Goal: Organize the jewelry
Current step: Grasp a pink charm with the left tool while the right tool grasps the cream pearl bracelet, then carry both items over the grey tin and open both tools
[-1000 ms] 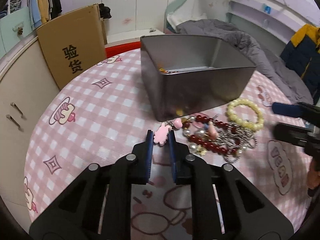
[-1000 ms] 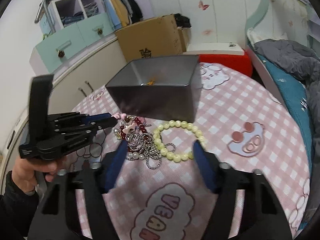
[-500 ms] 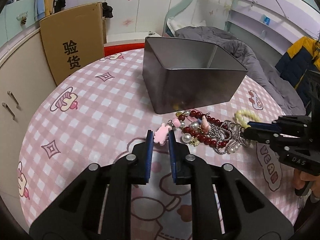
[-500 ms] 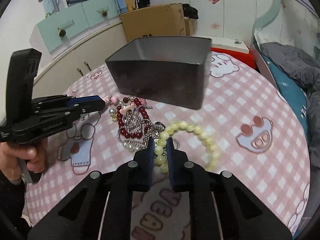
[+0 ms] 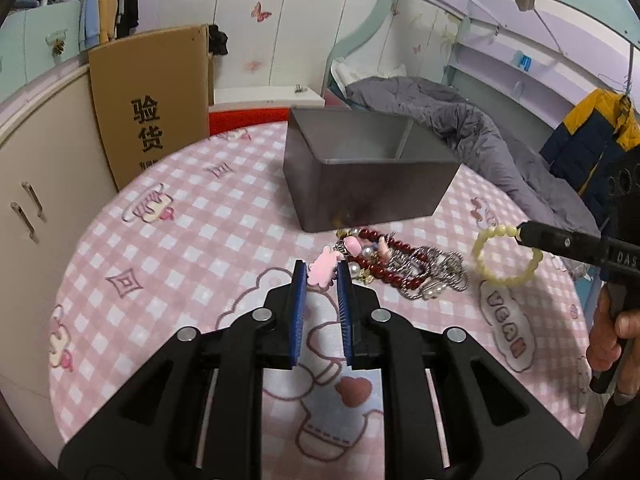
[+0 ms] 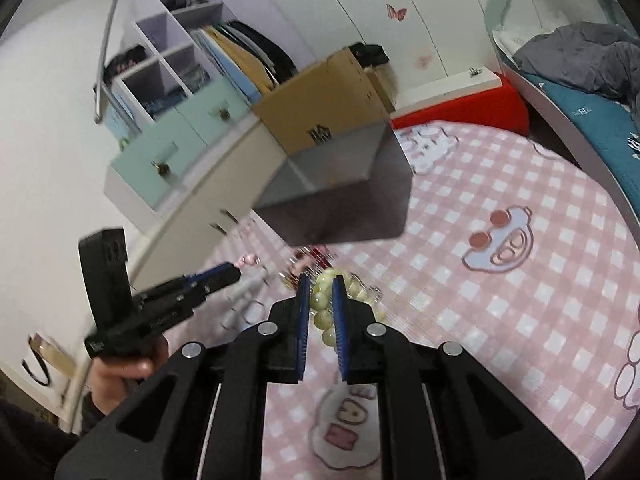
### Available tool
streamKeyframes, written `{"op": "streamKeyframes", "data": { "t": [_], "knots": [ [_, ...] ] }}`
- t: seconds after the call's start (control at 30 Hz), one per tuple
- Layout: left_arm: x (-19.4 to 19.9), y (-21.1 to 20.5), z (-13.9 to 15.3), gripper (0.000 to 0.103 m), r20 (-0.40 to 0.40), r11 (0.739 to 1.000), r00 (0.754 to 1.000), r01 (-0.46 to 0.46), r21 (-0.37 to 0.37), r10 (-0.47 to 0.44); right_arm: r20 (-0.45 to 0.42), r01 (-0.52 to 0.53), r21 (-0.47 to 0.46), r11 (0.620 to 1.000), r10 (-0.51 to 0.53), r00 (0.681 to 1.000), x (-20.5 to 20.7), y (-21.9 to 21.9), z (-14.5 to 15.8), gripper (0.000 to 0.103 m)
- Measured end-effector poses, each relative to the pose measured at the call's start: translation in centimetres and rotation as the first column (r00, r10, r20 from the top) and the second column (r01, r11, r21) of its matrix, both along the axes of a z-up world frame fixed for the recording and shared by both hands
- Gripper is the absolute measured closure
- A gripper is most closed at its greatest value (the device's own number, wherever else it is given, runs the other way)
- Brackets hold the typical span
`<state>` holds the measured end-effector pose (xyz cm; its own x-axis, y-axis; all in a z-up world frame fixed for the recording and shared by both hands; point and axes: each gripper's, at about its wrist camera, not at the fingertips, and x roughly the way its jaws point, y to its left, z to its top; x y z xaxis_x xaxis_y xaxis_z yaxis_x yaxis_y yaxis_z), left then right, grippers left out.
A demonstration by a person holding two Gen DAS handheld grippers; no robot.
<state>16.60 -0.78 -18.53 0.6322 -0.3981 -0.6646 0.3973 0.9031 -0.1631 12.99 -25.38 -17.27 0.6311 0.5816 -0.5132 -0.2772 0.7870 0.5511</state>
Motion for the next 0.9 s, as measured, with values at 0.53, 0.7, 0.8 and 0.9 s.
{"op": "streamKeyframes", "data": {
  "t": [0.53,0.7,0.8,0.9],
  "knots": [
    [-2.2,1.1,4.7,0.088,0.101,1.0,0.995,-0.017,-0.018,0.019,-0.02,-0.136,-0.356,0.925,0.139,0.99,-2.4,6.9,-0.3,0.04],
    [-2.6,1.4,3.2,0.088,0.065,0.999,0.998,-0.02,-0.025,0.022,-0.06,-0.228,-0.462,0.857,0.227,0.972,-3.2,11.1,-3.5,0.079],
    [-2.7,1.3,3.0,0.088,0.058,1.0,0.998,-0.017,-0.019,0.019,-0.038,-0.223,-0.56,0.798,0.244,0.969,-3.7,12.8,-3.9,0.095],
    [-2.8,1.2,3.0,0.088,0.062,1.0,0.998,-0.019,-0.018,0.02,-0.021,-0.209,-0.537,0.817,0.234,0.972,-3.6,12.3,-3.4,0.095]
  ]
}}
